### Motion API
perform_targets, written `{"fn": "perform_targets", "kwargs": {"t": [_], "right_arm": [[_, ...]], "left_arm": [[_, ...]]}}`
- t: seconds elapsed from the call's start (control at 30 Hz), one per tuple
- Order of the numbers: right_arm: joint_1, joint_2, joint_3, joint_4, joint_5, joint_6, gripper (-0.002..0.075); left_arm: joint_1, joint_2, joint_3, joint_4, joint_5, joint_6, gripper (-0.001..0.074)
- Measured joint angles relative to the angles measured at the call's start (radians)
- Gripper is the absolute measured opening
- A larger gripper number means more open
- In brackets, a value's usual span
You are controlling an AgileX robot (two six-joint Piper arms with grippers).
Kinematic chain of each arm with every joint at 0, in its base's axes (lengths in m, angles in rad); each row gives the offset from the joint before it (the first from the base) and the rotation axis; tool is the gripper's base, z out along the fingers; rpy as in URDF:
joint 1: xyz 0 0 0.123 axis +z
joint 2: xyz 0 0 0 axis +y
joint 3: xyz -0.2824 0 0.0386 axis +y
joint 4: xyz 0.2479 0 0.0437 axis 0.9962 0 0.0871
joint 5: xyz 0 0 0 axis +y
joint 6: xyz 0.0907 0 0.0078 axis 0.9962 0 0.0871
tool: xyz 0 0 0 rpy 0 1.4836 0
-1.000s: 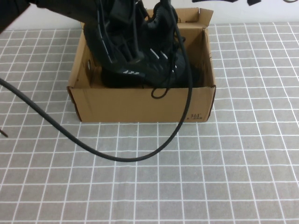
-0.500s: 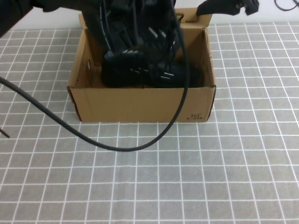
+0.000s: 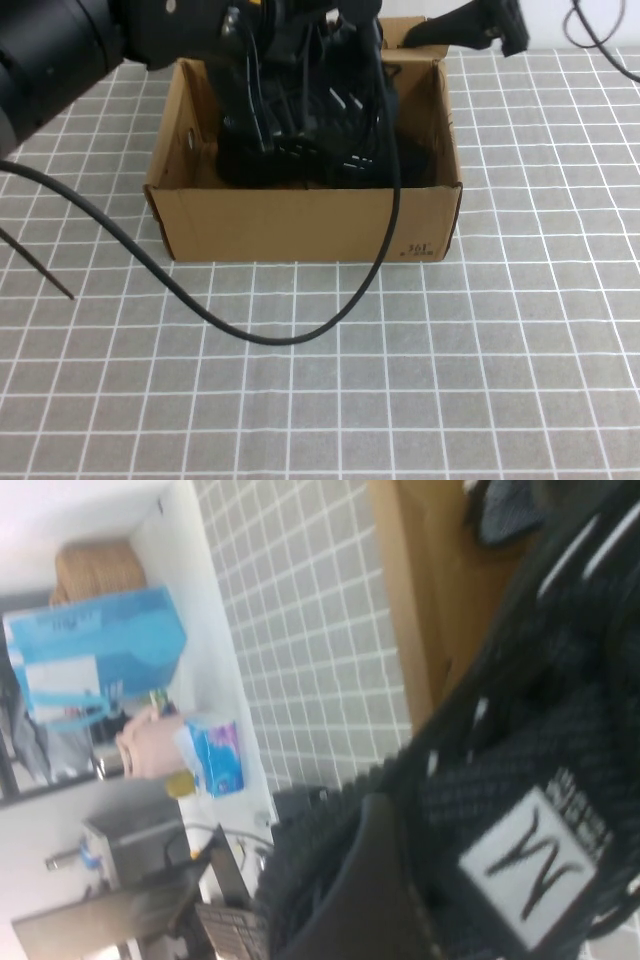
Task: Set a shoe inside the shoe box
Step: Hand over the shoe
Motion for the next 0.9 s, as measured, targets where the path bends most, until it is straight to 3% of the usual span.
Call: {"fn": "perform_targets", "kwargs": {"t": [0.2,0.47,0.9], "right_arm": [[-0.017,0.017,0.000,0.007,-0.005,0.006,0.0535],[-0.017,0.050,0.000,0.017,-0.005,0.016,0.0662],[0.007,0.121,0.000,0.098,-0.018,0.056,0.0674]], "left_arm": [[0.000,0.002,0.008,0.000,-0.020,0.004,0.0031],[0.000,0.002,0.008,0.000,-0.049,0.012,0.0031],[0.000,0.002,0.008,0.000,-0.057,0.022,0.0031]]}}
